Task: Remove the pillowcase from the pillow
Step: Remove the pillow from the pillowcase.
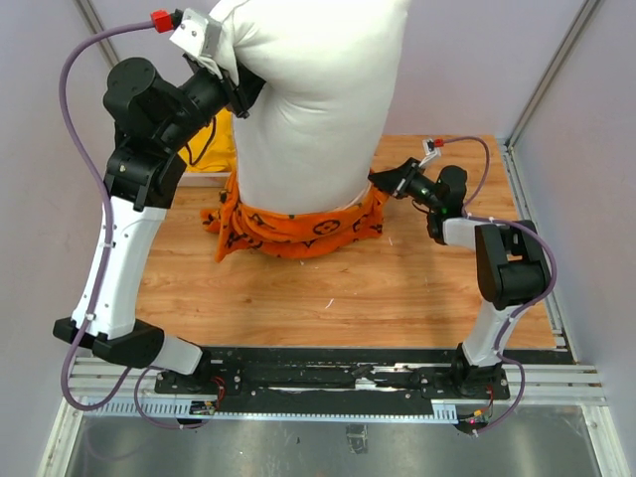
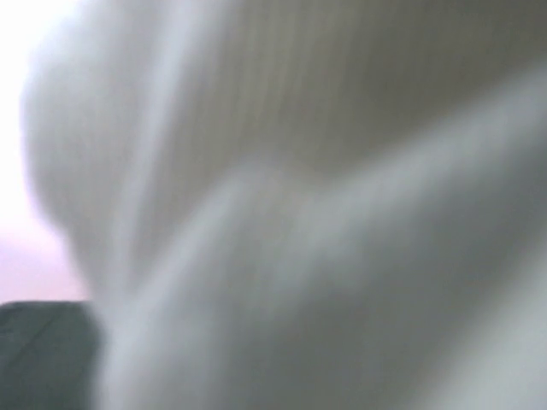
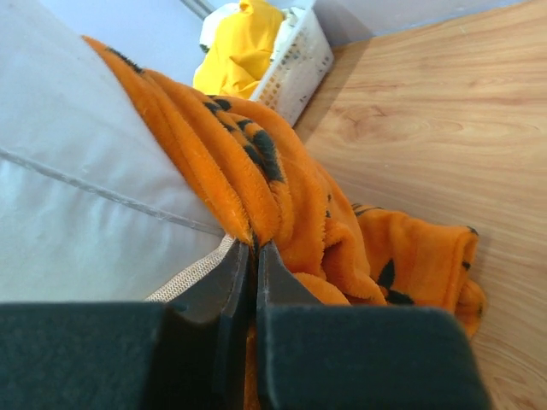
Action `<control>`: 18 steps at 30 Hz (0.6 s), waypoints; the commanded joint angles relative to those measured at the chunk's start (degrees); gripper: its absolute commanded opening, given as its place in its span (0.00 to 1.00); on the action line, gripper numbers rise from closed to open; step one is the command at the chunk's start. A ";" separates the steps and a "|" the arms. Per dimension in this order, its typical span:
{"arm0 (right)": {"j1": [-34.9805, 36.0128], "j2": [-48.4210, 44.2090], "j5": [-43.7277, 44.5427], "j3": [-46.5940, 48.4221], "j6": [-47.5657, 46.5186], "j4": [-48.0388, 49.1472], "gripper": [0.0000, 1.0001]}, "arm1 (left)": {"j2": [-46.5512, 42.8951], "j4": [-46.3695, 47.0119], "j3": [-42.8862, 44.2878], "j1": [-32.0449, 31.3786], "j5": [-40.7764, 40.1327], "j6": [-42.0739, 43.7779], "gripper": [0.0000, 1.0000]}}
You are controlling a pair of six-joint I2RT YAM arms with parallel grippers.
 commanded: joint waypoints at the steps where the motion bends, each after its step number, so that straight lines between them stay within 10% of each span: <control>1: -2.40 0.35 5.69 1.29 -2.88 -14.87 0.01 | -8.53 30.84 -2.53 0.42 -16.52 -4.94 0.00; 18: -2.44 6.86 14.99 16.79 -20.93 -57.29 0.01 | -23.50 54.91 -20.75 0.46 -44.38 -17.60 0.00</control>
